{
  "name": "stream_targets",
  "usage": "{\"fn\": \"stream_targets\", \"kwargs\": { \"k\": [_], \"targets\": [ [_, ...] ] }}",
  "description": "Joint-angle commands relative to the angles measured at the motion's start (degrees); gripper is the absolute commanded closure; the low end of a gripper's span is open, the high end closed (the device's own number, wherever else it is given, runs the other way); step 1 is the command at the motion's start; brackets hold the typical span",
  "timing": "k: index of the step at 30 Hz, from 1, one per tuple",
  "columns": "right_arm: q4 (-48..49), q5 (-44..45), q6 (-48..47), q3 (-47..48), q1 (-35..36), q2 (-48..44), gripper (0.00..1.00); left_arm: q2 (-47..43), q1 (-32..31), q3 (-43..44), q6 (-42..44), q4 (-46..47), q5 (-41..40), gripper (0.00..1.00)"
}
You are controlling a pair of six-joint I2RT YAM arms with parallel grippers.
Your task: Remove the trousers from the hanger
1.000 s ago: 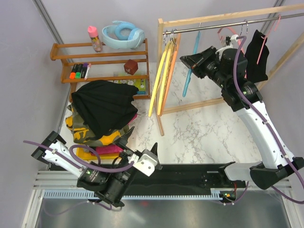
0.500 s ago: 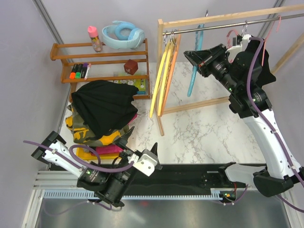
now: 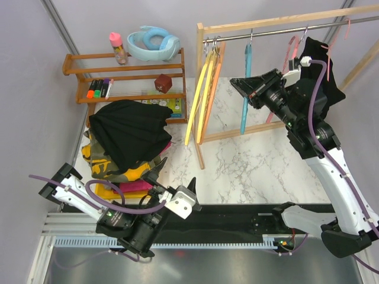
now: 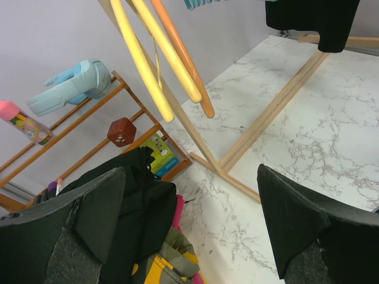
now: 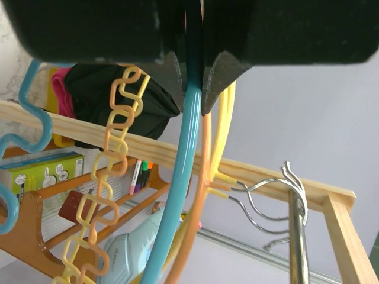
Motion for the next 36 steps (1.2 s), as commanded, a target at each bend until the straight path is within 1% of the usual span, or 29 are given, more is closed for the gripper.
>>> {"fn": "stream_targets", "kwargs": {
  "k": [1, 5, 6, 9, 10, 12, 13, 15, 16, 18, 19, 22, 24, 25, 29, 33, 36],
  "targets": [
    [4.24, -2.18, -2.02, -3.05, -0.08, -2.9, 1.0, -1.48, -13.72, -0.07, -2.79, 20.12, -3.88, 0.02],
    [3.01, -3.67, -4.57, -5.6, 0.01, -4.22, 1.0, -2.45, -13.45, -0.68, -3.58, 20.12, -3.88, 0.02],
    [1.53, -4.11, -6.58, -6.21, 0.01, -4.48, 0.97, -2.62, -13.37, -0.94, -3.85, 20.12, -3.88, 0.02],
    [-1.46, -3.85, -10.53, -8.4, 0.01, -5.62, 0.8, -3.41, -13.02, -1.56, -4.73, 20.12, -3.7, 0.02],
    [-2.43, -3.85, -11.6, -8.85, 0.01, -5.89, 0.7, -3.33, -12.93, -1.65, -5.08, 20.12, -3.7, 0.02],
    [-4.89, -4.12, -13.79, -10.08, 0.01, -6.5, 0.57, -3.5, -12.66, -1.83, -5.26, 20.12, -3.88, 0.02],
    [-5.77, -4.29, -15.81, -10.34, 0.01, -6.68, 0.45, -3.5, -12.57, -2.0, -5.52, 20.12, -3.88, 0.02],
    [-7.62, -4.82, -17.75, -11.22, 0.09, -7.29, 0.34, -3.85, -12.49, -2.61, -5.96, 20.12, -3.88, 0.02],
    [-8.32, -4.56, -18.63, -11.31, 0.01, -7.56, 0.26, -4.03, -12.49, -2.79, -6.48, 20.12, -3.88, 0.02],
    [-10.34, -4.29, -21.18, -11.23, 0.01, -8.52, 0.19, -4.64, -12.49, -3.32, -7.01, 20.12, -3.88, 0.01],
    [-11.13, -4.29, -22.32, -11.05, 0.01, -8.87, 0.13, -4.82, -12.49, -3.41, -7.19, 20.03, -3.96, 0.01],
    [-14.83, -4.47, -25.92, -9.74, 0.01, -9.67, 0.05, -5.26, -12.49, -3.76, -7.45, 20.12, -3.96, 0.02],
    [-17.55, -4.03, -28.3, -9.03, 0.09, -10.63, 0.04, -5.26, -12.49, -3.5, -7.45, 20.12, -3.96, 0.02],
    [-18.34, -3.59, -28.91, -8.94, -0.08, -11.07, 0.02, -5.35, -12.49, -3.5, -7.37, 20.12, -3.96, 0.02],
    [-23.17, 0.44, -32.43, -9.47, 0.01, -13.97, 0.02, -5.52, -12.31, -3.49, -7.45, 20.12, -3.96, 0.01],
    [-23.63, 2.82, -36.47, -9.03, 0.01, -15.03, 0.02, -5.96, -12.13, -3.94, -8.07, 20.12, -3.88, 0.02],
    [-19.24, 4.05, -39.29, -10.08, 0.01, -16.87, 0.02, -6.14, -12.05, -4.29, -8.59, 20.12, -3.88, 0.02]
  ]
}}
